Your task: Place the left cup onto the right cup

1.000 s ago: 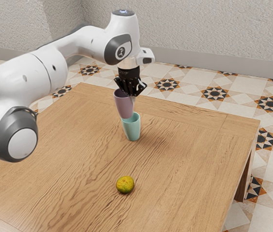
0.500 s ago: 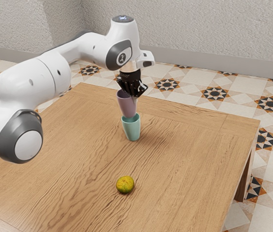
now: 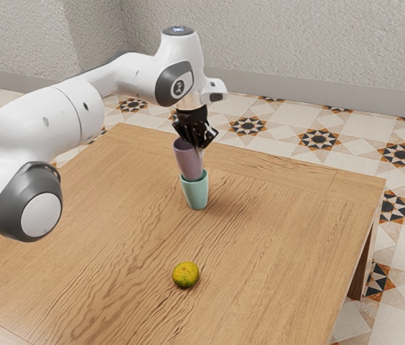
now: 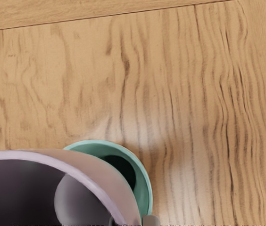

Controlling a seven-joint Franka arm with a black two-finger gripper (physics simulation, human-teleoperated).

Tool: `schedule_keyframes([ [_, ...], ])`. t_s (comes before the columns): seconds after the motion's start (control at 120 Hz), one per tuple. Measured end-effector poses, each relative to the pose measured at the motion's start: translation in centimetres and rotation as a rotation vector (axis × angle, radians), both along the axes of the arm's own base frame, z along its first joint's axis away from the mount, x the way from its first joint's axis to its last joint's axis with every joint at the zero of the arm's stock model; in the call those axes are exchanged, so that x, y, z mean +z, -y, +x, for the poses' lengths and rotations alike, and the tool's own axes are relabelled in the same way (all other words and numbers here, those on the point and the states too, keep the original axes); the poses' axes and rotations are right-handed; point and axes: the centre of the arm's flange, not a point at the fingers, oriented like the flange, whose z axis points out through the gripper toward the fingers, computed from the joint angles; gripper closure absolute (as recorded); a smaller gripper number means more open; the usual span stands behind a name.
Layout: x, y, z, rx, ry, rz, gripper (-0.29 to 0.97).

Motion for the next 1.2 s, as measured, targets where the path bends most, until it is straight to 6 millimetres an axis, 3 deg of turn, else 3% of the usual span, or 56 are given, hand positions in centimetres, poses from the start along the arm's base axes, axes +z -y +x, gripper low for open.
schedule_keyframes([
  [0.192,0.1,0.3,-0.1,-0.001,-0.005,-0.024,0.32],
  [0.392,1.2,0.5,-0.4,-0.005,0.003,-0.028,0.13],
  [0.6,2.9,1.5,-2.0,-0.023,-0.006,-0.026,0.05],
  [0.867,9.3,3.1,-8.1,-0.073,0.003,-0.017,0.01],
  [1.2,11.4,2.4,-14.4,-0.15,-0.029,0.075,0.0],
])
